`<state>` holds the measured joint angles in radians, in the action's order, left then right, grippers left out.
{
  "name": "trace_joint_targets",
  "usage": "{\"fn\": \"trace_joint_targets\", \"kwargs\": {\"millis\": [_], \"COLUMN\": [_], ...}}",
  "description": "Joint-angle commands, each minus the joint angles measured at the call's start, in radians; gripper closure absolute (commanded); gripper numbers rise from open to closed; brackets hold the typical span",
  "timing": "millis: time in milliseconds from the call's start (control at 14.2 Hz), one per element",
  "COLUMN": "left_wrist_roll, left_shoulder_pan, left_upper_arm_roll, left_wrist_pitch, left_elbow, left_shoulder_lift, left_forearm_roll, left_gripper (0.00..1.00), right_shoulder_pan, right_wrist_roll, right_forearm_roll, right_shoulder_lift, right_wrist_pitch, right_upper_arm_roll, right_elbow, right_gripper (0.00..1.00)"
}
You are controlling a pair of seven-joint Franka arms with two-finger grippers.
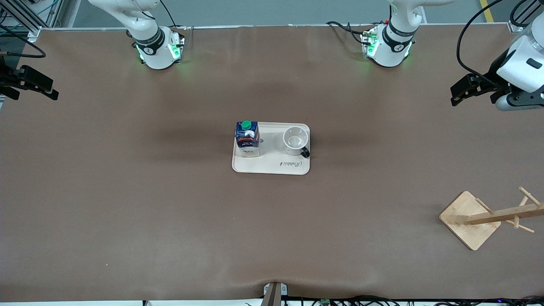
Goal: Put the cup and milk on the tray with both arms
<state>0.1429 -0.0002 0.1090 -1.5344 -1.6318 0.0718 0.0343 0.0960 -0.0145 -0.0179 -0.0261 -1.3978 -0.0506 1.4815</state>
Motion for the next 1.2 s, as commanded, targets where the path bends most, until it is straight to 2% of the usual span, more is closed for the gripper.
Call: {"fn": "trace_joint_targets", "kwargs": {"millis": [0,423,705,1128], "left_wrist_roll": [-0.003,-0.017,-0.019,-0.019], "left_shoulder_pan": [-0.003,0.0,-0.009,-0.003], "left_upper_arm_roll": [-0.005,-0.005,-0.005,-0.005], "left_wrist_pitch": [-0.006,-0.009,-0.007,-0.003], "left_elbow": [0.006,0.01,0.026,0.055], "left_shoulder_lift": [0.002,0.0,-0.01,-0.023], "left_forearm_roll": [-0.016,-0.016,-0.017,-0.014], "left_gripper": [0.0,0.0,0.0,0.0], "right_shoulder_pan": [0.021,0.019,0.07,0.067], "right_wrist_roll": [-0.016,-0.018,-0.022,-0.022], "right_forearm_roll": [0.015,0.012,-0.008,-0.008], "right_shoulder_lift": [0.018,0.021,0.031,0.031], "right_wrist_pitch": [0.003,-0.026,-0.021,-0.013], "right_upper_arm_roll": [-0.009,-0.009,-0.011,-0.012], "right_elbow": [-0.035,-0.069,-0.064,-0.066], "right_gripper": [0.0,0.0,0.0,0.0]}}
